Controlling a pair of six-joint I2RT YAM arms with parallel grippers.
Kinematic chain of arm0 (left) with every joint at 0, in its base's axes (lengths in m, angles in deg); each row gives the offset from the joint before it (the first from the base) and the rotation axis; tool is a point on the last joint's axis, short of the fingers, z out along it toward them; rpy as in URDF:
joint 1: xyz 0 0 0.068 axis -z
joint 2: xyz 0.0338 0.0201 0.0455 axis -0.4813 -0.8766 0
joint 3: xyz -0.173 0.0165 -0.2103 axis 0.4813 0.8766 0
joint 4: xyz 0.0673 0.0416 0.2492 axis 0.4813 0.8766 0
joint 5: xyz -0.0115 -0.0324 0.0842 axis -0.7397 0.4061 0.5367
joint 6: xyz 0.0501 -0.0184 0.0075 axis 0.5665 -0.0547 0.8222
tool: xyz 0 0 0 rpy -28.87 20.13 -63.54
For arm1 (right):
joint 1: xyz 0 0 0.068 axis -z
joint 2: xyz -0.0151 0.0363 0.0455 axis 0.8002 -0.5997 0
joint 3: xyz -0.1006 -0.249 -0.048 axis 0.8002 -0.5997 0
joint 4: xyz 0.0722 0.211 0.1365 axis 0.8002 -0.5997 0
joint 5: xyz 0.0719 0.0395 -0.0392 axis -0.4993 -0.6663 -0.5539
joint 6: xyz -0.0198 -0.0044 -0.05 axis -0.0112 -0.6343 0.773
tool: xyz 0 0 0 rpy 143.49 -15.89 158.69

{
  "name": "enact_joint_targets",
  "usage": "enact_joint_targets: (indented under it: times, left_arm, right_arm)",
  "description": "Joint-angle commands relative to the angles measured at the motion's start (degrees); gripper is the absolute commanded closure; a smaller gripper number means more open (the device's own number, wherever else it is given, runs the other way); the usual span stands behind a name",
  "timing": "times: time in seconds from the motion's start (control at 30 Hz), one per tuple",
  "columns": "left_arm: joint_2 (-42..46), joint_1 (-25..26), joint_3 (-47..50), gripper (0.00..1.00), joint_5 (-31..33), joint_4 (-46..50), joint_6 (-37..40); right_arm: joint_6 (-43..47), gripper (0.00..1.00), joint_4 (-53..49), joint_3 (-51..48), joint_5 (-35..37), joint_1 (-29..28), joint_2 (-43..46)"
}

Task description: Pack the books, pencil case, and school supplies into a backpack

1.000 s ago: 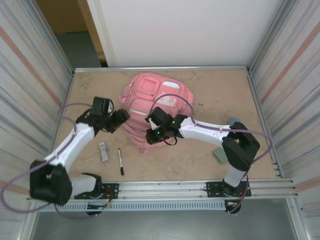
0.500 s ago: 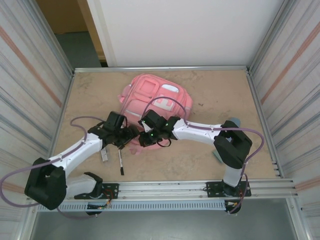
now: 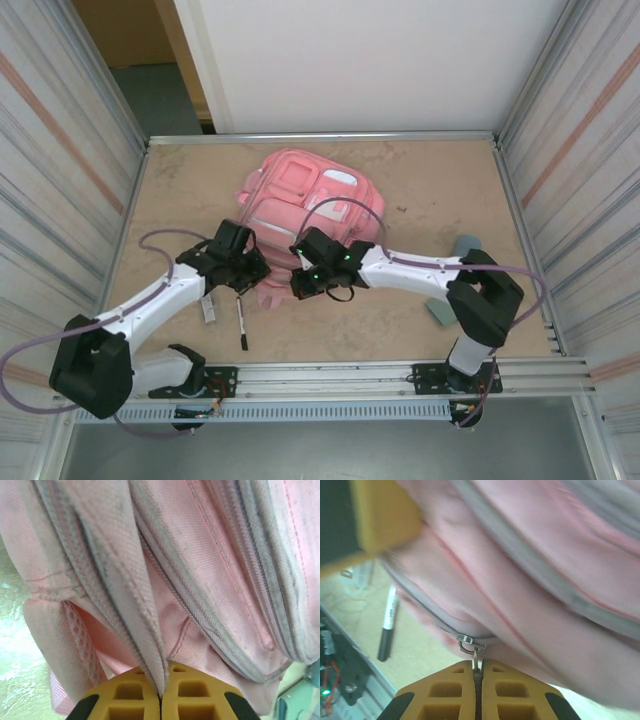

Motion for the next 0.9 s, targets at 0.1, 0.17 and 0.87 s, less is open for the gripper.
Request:
enact_joint_targets:
  times: [0.1,0.17,0.87]
  left_arm:
    - [4.9,-6.5,-2.2,1.00,-0.3,0.9,4.0]
    - [4.7,-8.3,-2.7,1.00,-3.0,1.6,6.1]
    - [3.3,-19.7,-0.8,1.00,-20.9,5.5,21.7]
  right_arm:
    - [0.4,1.00,-10.0,-11.3,7.1,4.9,8.8]
    - [1.3,1.00,-9.4,-13.6,7.3,8.0,11.4]
    - [10.7,0.82,-3.2,-10.8,4.6,33.8,3.0]
